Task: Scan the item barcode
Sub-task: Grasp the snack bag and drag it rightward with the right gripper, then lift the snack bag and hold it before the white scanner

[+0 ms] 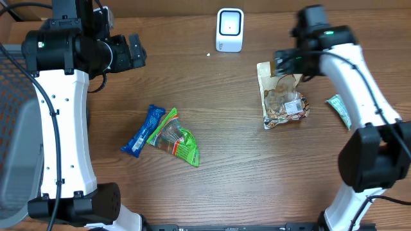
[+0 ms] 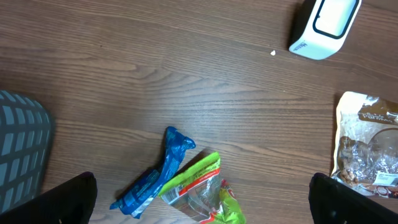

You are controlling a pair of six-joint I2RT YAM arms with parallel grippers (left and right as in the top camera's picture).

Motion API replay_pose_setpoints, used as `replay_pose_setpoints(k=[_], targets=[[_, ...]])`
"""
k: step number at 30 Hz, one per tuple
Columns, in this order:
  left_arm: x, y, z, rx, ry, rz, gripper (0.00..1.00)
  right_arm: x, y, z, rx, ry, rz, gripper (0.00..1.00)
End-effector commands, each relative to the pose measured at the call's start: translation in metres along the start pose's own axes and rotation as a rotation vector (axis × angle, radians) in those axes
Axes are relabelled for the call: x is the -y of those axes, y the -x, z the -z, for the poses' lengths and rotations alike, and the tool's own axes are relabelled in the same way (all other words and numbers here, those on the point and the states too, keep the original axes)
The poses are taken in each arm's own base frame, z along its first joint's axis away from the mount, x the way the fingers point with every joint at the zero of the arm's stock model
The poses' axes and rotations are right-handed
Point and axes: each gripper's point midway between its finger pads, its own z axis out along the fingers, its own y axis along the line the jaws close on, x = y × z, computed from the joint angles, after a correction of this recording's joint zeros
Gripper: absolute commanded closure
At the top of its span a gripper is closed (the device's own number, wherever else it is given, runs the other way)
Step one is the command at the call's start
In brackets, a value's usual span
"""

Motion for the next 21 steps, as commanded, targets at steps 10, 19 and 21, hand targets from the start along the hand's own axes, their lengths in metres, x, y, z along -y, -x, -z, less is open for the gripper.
replay_pose_setpoints(k=[10,19,21], targets=[[0.002,0.003,0.003,0.011,-0.006,0.004,0.0,-0.013,-0.04,-0.101,-0.186,0.446,0.211,0.0],[0.002,0.002,0.003,0.01,-0.006,0.004,0.0,-0.026,-0.073,-0.117,-0.311,0.513,0.193,0.46],[0.002,0.003,0.003,0.011,-0.006,0.004,0.0,-0.031,-0.073,-0.114,-0.313,0.55,0.182,0.56]])
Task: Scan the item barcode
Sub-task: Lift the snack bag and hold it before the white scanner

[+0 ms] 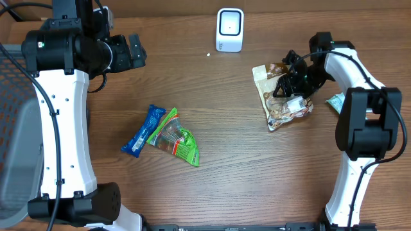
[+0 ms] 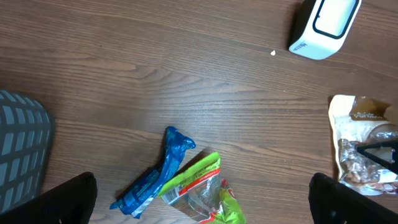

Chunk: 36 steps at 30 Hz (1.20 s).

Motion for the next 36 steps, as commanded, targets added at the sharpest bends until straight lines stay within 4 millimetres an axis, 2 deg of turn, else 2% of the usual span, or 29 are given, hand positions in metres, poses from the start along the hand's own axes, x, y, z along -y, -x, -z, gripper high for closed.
replay_pose_setpoints(k=[1,3,6,8,14,16,18,19,28,32,34,36], targets=[[0.002,0.003,0.003,0.011,-0.007,0.004,0.0,-0.015,-0.004,-0.012,-0.013,0.108,-0.004,0.62],[0.002,0.003,0.003,0.011,-0.007,0.004,0.0,-0.024,-0.002,-0.011,0.0,0.16,-0.007,0.65],[0.002,0.003,0.003,0.011,-0.007,0.004,0.0,-0.042,0.006,-0.006,0.04,0.263,-0.004,0.82],[0.002,0.003,0.003,0.011,-0.007,0.004,0.01,-0.062,0.019,0.006,0.092,0.373,-0.011,0.95],[0.002,0.003,0.003,0.011,-0.006,0.004,0.0,-0.094,0.063,0.049,0.199,0.397,0.008,0.96],[0.002,0.003,0.003,0.011,-0.007,0.004,0.0,-0.109,0.085,0.067,0.252,0.318,0.03,0.96],[0.002,0.003,0.003,0.011,-0.007,0.004,0.0,-0.114,0.105,0.076,0.308,0.194,0.022,0.96],[0.002,0.003,0.003,0.011,-0.007,0.004,0.0,-0.12,0.123,0.083,0.371,0.085,0.022,0.96],[0.002,0.003,0.003,0.011,-0.007,0.004,0.0,-0.164,0.185,0.088,0.65,-0.131,0.037,0.96],[0.002,0.003,0.003,0.011,-0.007,0.004,0.0,-0.163,0.205,0.104,0.778,-0.221,0.008,0.96],[0.002,0.003,0.003,0.011,-0.007,0.004,0.0,-0.155,0.208,0.113,0.818,-0.289,-0.013,0.96],[0.002,0.003,0.003,0.011,-0.007,0.004,0.01,-0.136,0.208,0.13,0.876,-0.405,-0.092,0.96]])
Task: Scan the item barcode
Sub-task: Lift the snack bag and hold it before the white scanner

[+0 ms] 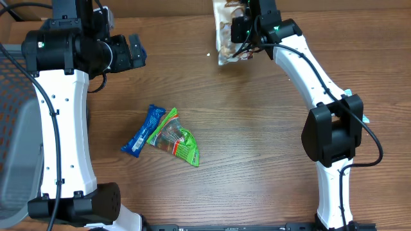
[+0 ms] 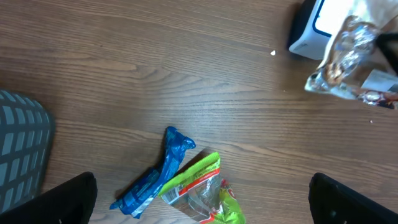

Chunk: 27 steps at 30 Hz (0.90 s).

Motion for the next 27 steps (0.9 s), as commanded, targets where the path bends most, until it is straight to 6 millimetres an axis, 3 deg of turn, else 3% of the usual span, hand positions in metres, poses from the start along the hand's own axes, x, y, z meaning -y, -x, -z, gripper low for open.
replay_pose_setpoints(k=[1,6,10,14,20,27], targets=[[0.002,0.003,0.003,0.011,-0.006,0.004,0.0,0.032,0.052,0.048,0.196,-0.25,-0.081,0.96],[0.002,0.003,0.003,0.011,-0.006,0.004,0.01,0.077,0.081,0.09,0.397,-0.594,-0.134,0.96],[0.002,0.003,0.003,0.012,-0.006,0.004,0.0,0.091,0.094,0.1,0.567,-0.788,-0.176,0.96],[0.002,0.003,0.003,0.011,-0.006,0.004,0.01,0.083,0.098,0.084,0.677,-0.861,-0.158,0.96],[0.002,0.003,0.003,0.011,-0.006,0.004,0.0,0.047,0.092,0.037,0.703,-0.863,0.055,0.96],[0.002,0.003,0.003,0.011,-0.006,0.004,0.0,0.044,0.076,0.012,0.739,-0.895,0.074,0.96]])
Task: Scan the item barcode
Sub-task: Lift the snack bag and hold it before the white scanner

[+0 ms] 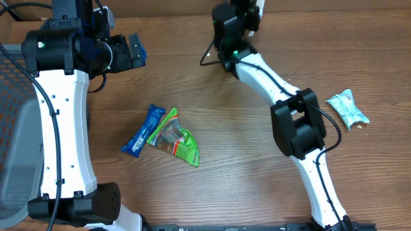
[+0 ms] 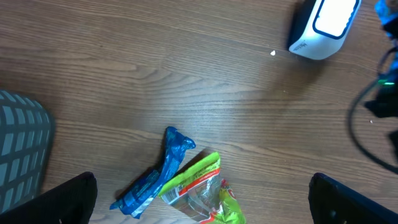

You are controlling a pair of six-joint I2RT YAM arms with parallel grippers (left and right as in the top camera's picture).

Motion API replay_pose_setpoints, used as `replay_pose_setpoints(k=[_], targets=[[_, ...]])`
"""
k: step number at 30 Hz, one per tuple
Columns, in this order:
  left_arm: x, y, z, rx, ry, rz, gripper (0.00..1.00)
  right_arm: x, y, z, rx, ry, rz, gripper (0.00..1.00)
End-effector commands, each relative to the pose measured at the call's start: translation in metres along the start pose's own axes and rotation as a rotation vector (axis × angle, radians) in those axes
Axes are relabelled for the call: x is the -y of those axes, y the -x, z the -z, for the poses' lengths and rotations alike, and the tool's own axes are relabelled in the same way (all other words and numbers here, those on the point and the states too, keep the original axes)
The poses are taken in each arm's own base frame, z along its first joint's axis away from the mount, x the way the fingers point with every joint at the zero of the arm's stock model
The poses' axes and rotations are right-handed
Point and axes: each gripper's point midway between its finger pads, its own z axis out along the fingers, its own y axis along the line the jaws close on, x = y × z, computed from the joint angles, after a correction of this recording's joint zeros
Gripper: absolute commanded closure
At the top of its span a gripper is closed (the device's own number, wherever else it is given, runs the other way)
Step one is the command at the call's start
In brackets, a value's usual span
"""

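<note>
The white barcode scanner (image 2: 323,23) stands at the back of the table, seen in the left wrist view. From overhead, my right arm (image 1: 234,29) lies over that spot and hides it. The brown snack bag shows in no view. The right gripper's fingers are hidden at the top edge, so I cannot tell their state. A dark part of that arm with cables (image 2: 382,87) enters the left wrist view at the right. My left gripper (image 1: 131,51) hangs open at the far left, its fingers (image 2: 74,199) wide apart above the table and holding nothing.
A blue packet (image 1: 144,130) and a green snack bag (image 1: 174,136) lie touching, left of centre, below the left gripper. A teal packet (image 1: 347,108) lies at the right. A grey mesh basket (image 1: 13,128) stands off the table's left edge.
The brown snack bag, held up by the right gripper in front of the scanner, is gone from both views. The right arm's end now covers the scanner from overhead. The left arm is unchanged.
The brown snack bag lay at the right with the right gripper over it. Then the gripper was down on the bag. Then it held the bag up by the scanner at the back. Now the bag is out of view. The left arm stayed still, open.
</note>
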Motion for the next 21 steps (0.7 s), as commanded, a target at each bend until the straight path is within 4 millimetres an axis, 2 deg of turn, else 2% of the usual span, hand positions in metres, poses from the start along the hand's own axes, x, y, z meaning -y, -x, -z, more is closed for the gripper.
replay_pose_setpoints(k=[1,6,10,14,21], targets=[[0.002,0.003,0.003,0.012,-0.006,0.004,0.0,0.006,0.001,-0.001,0.016,-0.05,0.046,0.96],[0.002,0.003,0.003,0.012,-0.006,0.004,0.0,-0.004,-0.013,-0.002,0.03,-0.037,0.035,0.96],[0.002,0.003,0.003,0.012,-0.006,0.004,0.0,-0.018,-0.023,0.005,0.026,0.005,0.051,0.96],[0.002,0.003,0.003,0.012,-0.006,0.004,0.0,-0.034,-0.021,0.012,0.038,0.075,0.049,0.96],[0.002,0.003,0.003,0.011,-0.006,0.004,0.0,-0.038,-0.013,0.013,0.07,0.099,0.106,0.96]])
